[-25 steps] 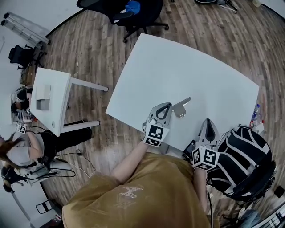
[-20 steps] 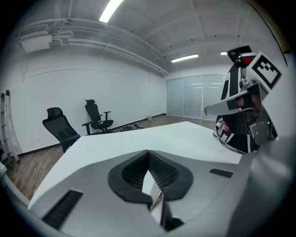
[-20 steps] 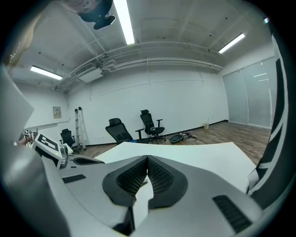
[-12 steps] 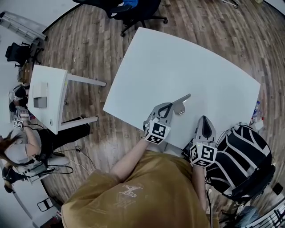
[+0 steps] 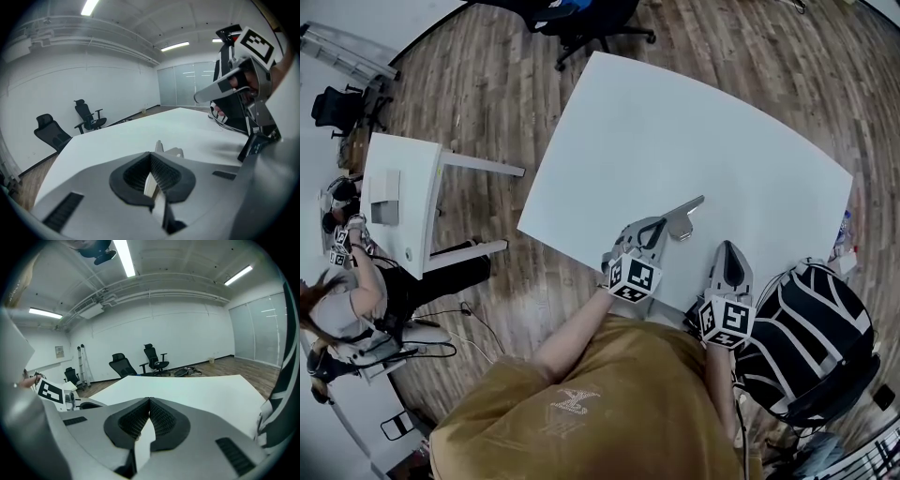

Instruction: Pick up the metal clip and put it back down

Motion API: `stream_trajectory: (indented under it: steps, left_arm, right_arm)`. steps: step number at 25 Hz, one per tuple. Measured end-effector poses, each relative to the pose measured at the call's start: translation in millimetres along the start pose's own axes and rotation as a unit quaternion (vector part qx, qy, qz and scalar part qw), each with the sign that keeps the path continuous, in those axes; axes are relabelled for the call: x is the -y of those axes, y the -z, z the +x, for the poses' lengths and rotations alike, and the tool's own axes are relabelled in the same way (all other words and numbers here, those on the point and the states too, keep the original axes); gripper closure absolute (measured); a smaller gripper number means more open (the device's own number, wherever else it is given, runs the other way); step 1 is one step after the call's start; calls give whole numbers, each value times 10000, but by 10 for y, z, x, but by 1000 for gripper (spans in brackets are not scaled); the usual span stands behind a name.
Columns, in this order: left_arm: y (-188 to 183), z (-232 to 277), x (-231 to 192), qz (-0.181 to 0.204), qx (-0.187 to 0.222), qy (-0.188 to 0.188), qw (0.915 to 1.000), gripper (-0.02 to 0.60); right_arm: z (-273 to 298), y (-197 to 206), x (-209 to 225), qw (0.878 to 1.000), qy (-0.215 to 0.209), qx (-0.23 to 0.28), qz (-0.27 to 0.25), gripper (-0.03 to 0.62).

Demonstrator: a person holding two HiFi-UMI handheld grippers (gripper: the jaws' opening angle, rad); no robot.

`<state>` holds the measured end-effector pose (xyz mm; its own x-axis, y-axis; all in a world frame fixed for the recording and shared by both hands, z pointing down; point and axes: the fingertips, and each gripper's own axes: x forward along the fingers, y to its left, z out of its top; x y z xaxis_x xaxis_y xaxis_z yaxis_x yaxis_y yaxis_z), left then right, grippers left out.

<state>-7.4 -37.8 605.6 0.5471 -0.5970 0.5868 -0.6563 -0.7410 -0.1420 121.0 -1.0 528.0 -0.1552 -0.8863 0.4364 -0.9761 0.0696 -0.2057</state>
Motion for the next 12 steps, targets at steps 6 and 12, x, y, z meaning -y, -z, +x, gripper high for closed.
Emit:
stream_trajectory:
  steps: [6,12]
  left_arm:
    - [47,27,210,563,5,321,9979,574]
    - [58,13,404,1011,64,652,9927,524]
  right_arm:
    - [11,49,37,10000,31,-65,54,586]
    - [5,103,53,9997,42,-110,193,586]
